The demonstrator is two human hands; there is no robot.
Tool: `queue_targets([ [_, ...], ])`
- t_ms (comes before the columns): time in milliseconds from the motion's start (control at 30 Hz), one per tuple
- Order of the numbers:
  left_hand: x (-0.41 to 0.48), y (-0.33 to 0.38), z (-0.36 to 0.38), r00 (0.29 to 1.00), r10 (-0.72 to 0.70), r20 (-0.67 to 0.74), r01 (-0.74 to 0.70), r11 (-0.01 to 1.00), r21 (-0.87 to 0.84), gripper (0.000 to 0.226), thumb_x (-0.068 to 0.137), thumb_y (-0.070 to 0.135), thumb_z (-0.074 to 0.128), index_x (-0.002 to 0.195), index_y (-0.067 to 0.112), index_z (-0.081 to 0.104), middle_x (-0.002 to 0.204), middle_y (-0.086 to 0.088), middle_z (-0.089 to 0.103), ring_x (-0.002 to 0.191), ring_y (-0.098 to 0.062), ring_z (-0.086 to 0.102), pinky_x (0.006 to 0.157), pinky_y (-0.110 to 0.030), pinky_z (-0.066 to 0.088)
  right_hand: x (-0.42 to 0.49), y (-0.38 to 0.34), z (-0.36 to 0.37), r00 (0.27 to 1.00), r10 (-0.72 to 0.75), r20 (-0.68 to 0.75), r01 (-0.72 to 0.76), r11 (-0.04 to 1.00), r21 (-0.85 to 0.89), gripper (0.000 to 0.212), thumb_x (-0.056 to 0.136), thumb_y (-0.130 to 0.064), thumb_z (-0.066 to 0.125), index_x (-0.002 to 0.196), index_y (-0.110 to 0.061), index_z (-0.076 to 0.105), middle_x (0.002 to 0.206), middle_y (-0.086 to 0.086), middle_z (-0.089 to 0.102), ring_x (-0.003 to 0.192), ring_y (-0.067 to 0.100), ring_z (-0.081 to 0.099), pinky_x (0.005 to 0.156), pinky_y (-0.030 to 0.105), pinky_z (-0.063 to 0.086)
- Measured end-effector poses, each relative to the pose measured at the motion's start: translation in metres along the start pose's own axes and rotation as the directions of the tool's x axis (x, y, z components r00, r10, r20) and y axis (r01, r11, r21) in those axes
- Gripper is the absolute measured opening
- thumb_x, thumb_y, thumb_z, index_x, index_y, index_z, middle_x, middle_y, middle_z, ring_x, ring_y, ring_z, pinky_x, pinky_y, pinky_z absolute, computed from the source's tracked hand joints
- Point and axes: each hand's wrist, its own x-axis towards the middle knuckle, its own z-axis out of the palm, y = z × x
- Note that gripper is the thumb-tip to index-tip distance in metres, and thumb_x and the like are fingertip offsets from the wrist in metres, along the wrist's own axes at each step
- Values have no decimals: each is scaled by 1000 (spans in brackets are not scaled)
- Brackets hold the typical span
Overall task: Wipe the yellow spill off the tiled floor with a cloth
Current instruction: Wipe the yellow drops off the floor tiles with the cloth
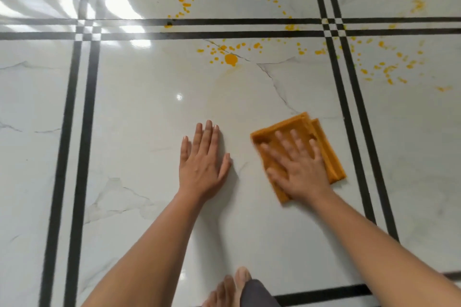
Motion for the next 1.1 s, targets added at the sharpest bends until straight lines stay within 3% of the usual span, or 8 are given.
queue_targets([
  [133,-7,22,5,999,24,23,-23,999,-33,67,88,46,28,143,7,34,150,-9,32,139,-23,24,110,-39,5,20,-9,-9,841,541,15,-540,837,88,62,84,-60,10,144,-47,7,158,-4,7,145,28,4,110,57,4],
  [300,-6,47,9,997,54,46,-52,997,-50,71,88,50,17,147,11,22,155,-5,18,140,-14,3,111,-36,-3,-41,-2,0,996,91,19,-92,995,34,58,87,-59,26,143,-50,12,155,-6,15,143,24,13,109,56,15],
  [367,-4,51,10,996,80,34,-79,996,-42,71,87,50,16,148,13,20,156,-4,15,141,-14,0,111,-36,-6,-40,31,-3,965,262,13,-263,964,35,58,89,-61,18,142,-51,-1,156,-10,3,144,22,3,112,56,12],
  [467,5,60,9,995,84,56,-83,996,-24,74,85,52,9,149,15,12,157,-2,7,144,-15,-1,111,-35,-11,0,24,-7,773,633,45,-634,768,90,56,92,-59,13,143,-47,-6,158,-5,-7,144,27,-8,112,56,0],
  [633,26,62,1,995,-50,89,55,997,-49,69,91,50,11,149,17,-3,158,1,-8,143,-15,-14,113,-38,-12,-5,8,-10,981,176,78,-179,983,39,58,87,-61,15,143,-48,2,157,-7,3,145,27,3,111,59,9],
  [800,42,56,-8,995,14,99,-11,1000,-28,66,95,46,22,149,17,-4,157,1,-11,143,-15,-15,114,-40,-10,33,32,-19,804,588,91,-595,791,146,56,93,-57,17,145,-46,-2,158,-6,-7,144,26,-10,112,57,-4],
  [967,59,61,-9,993,-32,111,40,997,-66,67,96,46,22,149,16,-4,158,3,-10,143,-14,-13,114,-39,-9,36,31,-17,973,222,69,-226,973,54,55,91,-54,4,145,-45,3,157,-12,-1,145,20,-3,113,50,-1],
  [1100,67,57,-13,990,-58,130,70,994,-85,65,96,46,21,149,16,-3,158,2,-8,144,-15,-12,114,-39,-8,66,59,-29,897,438,60,-437,859,265,50,99,-45,12,147,-41,-4,158,-10,-3,145,16,-4,115,45,-1],
])
